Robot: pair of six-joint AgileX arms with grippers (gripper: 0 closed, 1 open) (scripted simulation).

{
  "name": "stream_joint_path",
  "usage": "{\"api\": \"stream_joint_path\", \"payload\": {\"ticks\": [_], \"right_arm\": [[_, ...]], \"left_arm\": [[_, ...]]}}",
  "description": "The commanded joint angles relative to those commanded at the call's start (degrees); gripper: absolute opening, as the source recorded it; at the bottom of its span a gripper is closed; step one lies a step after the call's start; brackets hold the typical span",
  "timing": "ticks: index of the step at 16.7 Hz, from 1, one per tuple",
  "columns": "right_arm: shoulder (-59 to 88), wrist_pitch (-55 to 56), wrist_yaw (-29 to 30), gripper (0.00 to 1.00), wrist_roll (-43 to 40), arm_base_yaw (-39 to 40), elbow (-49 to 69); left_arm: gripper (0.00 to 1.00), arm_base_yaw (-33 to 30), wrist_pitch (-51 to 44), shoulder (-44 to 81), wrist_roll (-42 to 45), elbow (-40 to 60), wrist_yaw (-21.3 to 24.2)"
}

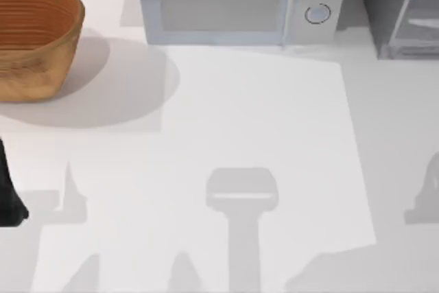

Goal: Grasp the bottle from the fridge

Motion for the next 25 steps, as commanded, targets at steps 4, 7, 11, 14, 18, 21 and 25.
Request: {"api": "stream_joint_path", "payload": {"ticks": [4, 7, 11, 14, 18, 21, 25], "right_arm": [[-1.01, -0.51, 0.23, 0.0, -0.07, 0.24, -0.35], [-0.77, -0.42, 0.13, 0.0, 0.05, 0.07, -0.23], [5.07, 4.02, 2.99, 0.0, 0.08, 3.0, 1.54], [15.33, 11.3, 7.78, 0.0, 0.14, 7.57, 4.51], [33.16, 23.9, 16.14, 0.0, 0.26, 15.55, 9.57], [47.6, 34.12, 22.91, 0.0, 0.33, 22.13, 13.64], [66.23, 47.26, 31.58, 0.0, 0.38, 30.65, 18.86]], "left_arm": [[1.0, 0.0, 0.0, 0.0, 0.0, 0.0, 0.0], [1.0, 0.0, 0.0, 0.0, 0.0, 0.0, 0.0], [1.0, 0.0, 0.0, 0.0, 0.0, 0.0, 0.0], [1.0, 0.0, 0.0, 0.0, 0.0, 0.0, 0.0], [1.0, 0.0, 0.0, 0.0, 0.0, 0.0, 0.0], [1.0, 0.0, 0.0, 0.0, 0.0, 0.0, 0.0], [1.0, 0.0, 0.0, 0.0, 0.0, 0.0, 0.0]]}}
